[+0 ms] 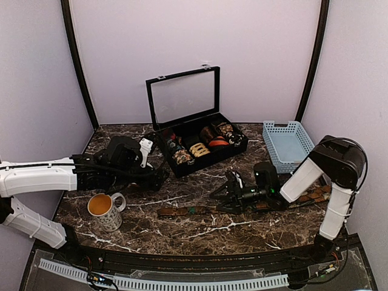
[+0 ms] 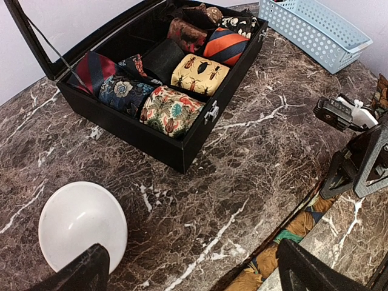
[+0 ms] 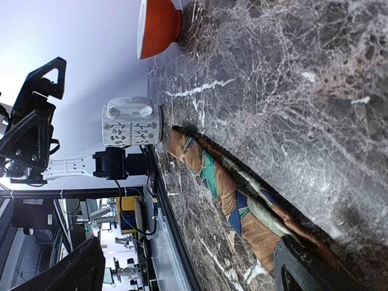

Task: Roll the ties
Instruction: Smooth out the tie at the center of the board.

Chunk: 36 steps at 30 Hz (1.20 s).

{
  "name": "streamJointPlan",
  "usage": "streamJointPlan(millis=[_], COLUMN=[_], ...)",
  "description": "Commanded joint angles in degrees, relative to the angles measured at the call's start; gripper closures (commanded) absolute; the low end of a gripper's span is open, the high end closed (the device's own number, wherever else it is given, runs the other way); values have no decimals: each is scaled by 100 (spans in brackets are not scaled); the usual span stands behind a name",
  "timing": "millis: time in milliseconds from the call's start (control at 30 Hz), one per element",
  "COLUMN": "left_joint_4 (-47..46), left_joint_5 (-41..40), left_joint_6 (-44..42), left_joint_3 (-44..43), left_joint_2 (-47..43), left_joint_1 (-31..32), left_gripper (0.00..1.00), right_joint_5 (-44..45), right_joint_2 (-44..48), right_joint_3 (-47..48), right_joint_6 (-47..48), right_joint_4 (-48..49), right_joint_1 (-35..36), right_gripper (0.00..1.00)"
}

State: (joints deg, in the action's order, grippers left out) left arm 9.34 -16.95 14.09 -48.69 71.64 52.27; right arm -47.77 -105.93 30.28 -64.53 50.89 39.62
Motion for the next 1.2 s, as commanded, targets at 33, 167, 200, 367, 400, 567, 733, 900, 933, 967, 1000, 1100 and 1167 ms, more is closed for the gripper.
streamJointPlan(millis=[33,167,200,367,400,567,733,900,933,967,1000,1100,1167], left_joint_4=[-39,-47,-58,-158,-179,-241,-322,-144,-76,-61,-124,-288,-294], left_joint_5=[6,46,78,157,179,265,529,1805,1948,2053,2112,2113,1916], left_joint_6=[-131,-183,-195,-232,-252,-315,-402,-1320,-1438,-1535,-1594,-1564,-1220], left_joint_3=[-238,-307,-315,-333,-334,-374,-359,-372,-367,-324,-234,12,71], left_joint_2=[58,184,227,313,330,422,586,878,910,921,910,885,955], left_joint_1=[-11,-10,-7,-11,-9,-12,-9,-6,-6,-6,-6,-15,-27], left_gripper=[1,1,1,1,1,1,1,1,1,1,1,2,3], right_joint_5=[-118,-50,-49,-115,-163,-215,-288,-319,-303,-263,-193,35,183], right_joint_2=[311,1225,1380,1959,1984,1842,1177,1110,1232,1381,1602,2171,2501], right_joint_3=[-192,-94,-73,-196,-280,-651,-1082,-1127,-1068,-977,-868,-519,-257], right_joint_6=[-271,144,316,893,920,1068,912,820,894,1061,1257,1832,2132], right_joint_4=[398,-673,-975,-1966,-1979,-1823,-980,-781,-970,-1305,-1693,-2768,-3325], right_joint_1=[-50,-250,-326,-826,-920,-1195,-1324,-1325,-1325,-1325,-1327,-1320,-1304], right_gripper=[4,3,3,3,3,3,4,7,7,8,8,10,10])
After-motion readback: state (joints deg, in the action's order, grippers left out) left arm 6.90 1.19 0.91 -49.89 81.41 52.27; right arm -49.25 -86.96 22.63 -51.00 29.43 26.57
